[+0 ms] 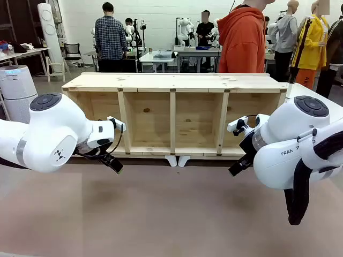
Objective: Perform cable management.
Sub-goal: When the cord part of the Power Cable appears at the lower middle area of the table and stops, grasp the cord part of the Power Cable.
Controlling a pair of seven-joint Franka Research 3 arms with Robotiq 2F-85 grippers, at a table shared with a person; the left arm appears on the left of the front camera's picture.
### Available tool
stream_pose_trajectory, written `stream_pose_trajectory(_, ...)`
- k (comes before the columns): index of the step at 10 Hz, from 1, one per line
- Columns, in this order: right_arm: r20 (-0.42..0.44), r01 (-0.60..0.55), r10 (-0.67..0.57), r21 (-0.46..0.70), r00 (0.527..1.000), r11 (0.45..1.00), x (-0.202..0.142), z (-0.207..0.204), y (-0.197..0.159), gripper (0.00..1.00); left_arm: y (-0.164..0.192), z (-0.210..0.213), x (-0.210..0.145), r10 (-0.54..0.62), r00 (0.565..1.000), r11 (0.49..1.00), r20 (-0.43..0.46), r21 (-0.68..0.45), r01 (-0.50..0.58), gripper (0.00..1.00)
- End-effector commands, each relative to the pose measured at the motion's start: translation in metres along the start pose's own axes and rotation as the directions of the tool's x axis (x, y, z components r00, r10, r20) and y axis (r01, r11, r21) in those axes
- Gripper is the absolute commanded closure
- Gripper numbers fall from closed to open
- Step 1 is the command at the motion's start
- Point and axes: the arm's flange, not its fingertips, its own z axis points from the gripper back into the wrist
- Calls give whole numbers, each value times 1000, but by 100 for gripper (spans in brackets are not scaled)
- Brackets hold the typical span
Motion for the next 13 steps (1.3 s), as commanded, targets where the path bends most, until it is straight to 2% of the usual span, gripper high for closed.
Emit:
stream_pose_trajectory(1, 0, 0, 0, 0, 1000, 1000, 0, 0, 0, 0, 0, 0, 0, 0, 1000, 1000, 0, 0, 0, 0)
stream_pose_trajectory(8, 0, -2, 2, 0, 1000, 1000, 0, 0, 0, 0, -2, 0, 0, -4, 1000, 1000, 0, 0, 4, 0)
stream_pose_trajectory(10, -6, -5, 4, -61, 1000, 998, -11, 26, -1, 0, 0, 25, -7, 37, 999, 999, -15, 37, -37, 0)
stream_pose_trajectory(13, 56, 28, -20, -144, 998, 989, -28, 84, 1, 0, 6, 79, -28, 92, 993, 993, 73, 73, -97, 0)
